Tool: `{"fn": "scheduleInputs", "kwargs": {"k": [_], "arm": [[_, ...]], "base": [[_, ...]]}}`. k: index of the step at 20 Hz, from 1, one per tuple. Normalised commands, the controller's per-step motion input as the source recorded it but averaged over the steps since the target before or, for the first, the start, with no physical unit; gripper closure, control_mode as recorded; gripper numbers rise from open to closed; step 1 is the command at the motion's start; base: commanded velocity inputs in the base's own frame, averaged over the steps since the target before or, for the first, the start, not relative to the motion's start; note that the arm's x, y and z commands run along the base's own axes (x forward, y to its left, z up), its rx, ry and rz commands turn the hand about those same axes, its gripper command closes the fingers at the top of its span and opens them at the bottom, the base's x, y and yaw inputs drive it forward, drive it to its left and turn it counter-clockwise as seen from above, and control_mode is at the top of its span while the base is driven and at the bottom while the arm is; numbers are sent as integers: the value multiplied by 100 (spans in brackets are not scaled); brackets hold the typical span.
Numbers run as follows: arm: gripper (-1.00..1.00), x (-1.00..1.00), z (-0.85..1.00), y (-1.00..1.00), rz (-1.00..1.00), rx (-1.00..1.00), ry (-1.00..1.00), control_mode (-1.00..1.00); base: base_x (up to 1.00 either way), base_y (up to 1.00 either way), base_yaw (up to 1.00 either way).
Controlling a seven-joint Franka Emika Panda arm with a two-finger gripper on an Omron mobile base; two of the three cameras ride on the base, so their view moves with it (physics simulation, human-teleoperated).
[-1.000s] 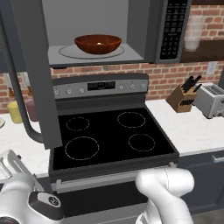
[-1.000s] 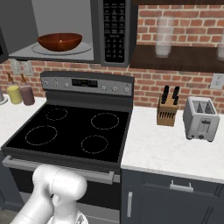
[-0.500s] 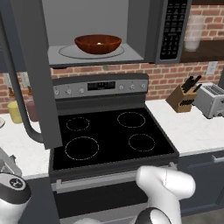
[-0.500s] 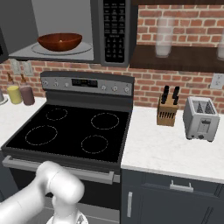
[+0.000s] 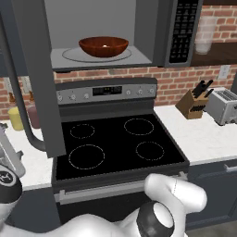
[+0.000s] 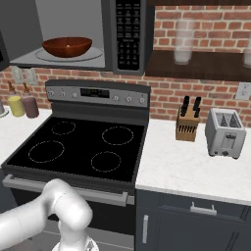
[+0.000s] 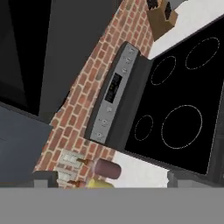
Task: Open the microwave, place the bowl with waffle inside the microwave, then close the microwave door and turn it on.
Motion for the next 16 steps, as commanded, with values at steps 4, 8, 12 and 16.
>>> {"fn": "scheduleInputs", "kwargs": {"k": [4, 8, 12, 16], "arm": [[-100, 0, 0, -100, -7, 10, -1, -100], [-100, 1, 1, -100, -11, 12, 0, -100], [-100, 8, 13, -100, -12, 13, 0, -100], [-100, 4, 9, -100, -9, 15, 0, -100]], "base": [[0, 0, 0], [0, 0, 0], [0, 0, 0], [0, 0, 0]]}}
